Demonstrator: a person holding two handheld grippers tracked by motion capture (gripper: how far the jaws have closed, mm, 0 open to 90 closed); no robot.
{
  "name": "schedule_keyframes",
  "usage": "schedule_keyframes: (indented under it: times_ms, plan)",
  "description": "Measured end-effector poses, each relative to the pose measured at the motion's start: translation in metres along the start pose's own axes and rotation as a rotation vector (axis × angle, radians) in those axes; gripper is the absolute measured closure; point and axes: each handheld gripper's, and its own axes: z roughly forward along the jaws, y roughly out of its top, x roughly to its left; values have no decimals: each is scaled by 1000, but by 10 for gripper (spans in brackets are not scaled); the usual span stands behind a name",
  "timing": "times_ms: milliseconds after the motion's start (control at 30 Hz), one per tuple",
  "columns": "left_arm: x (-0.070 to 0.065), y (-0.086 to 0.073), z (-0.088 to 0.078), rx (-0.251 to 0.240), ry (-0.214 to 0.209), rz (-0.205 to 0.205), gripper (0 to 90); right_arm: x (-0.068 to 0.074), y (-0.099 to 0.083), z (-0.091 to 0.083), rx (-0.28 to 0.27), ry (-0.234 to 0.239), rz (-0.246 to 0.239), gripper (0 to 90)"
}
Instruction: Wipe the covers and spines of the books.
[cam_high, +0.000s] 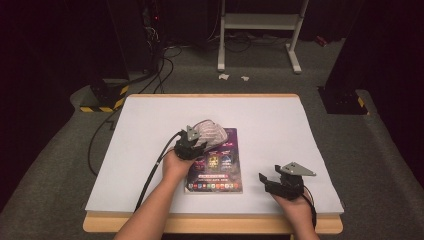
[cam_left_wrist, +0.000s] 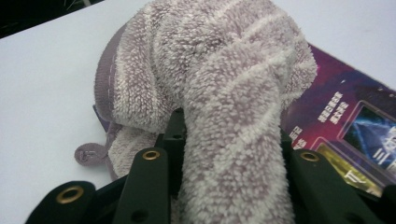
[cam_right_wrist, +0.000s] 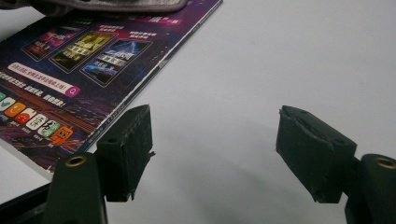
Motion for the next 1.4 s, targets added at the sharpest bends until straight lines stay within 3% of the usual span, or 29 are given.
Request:
schedule_keyframes:
  times_ms: [167,467,1000,1400]
  plan:
    - [-3,3,-7,-25,-1,21,635,0,0,1,5,1,5,272]
    - [3,0,-28,-75,4,9,635,-2,0,0,-2,0,5,272]
    - [52,-30,-76,-123,82,-86,636,0,0,0,0,-3,5,272]
    - [88,-63,-109,-115,143,-152,636,1,0,1,3,-3,-4,272]
